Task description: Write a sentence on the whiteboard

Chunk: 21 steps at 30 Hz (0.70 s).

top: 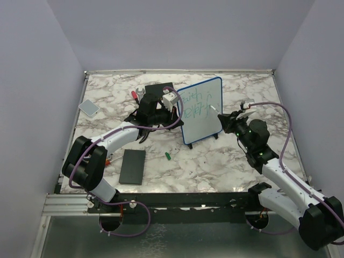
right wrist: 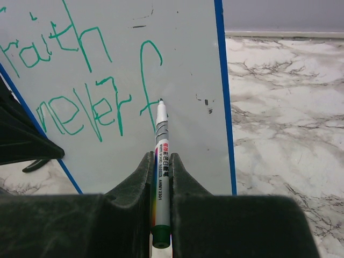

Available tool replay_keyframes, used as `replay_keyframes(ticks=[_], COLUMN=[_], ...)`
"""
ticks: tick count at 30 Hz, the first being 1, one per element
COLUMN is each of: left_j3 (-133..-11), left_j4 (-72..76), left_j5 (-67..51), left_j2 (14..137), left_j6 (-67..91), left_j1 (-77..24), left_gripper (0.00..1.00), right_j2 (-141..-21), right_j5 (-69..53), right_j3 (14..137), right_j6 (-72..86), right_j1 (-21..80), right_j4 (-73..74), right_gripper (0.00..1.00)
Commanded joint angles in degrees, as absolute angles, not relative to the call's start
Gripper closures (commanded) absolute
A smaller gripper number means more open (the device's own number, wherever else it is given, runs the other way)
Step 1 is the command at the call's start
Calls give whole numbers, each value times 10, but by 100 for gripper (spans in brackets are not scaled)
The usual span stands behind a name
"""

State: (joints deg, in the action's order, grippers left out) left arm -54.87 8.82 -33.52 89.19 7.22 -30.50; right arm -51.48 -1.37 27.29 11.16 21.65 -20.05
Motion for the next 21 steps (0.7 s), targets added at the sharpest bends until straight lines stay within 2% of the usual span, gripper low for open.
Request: replay_keyframes(ticks=[1, 21], left_j3=[-548, -548], left_j4=[39, 40], left_j5=[-313, -315], left_j2=[901, 905], left_j6=[51, 52], left_j1=[-308, -308], left_gripper=[100, 100], right_j2=[-523, -512], right_j5=[-39, -20], right_j3=[289, 262], right_j6=[95, 124], right_j1=[215, 215], right_j4=[-206, -134], right_gripper=[100, 99])
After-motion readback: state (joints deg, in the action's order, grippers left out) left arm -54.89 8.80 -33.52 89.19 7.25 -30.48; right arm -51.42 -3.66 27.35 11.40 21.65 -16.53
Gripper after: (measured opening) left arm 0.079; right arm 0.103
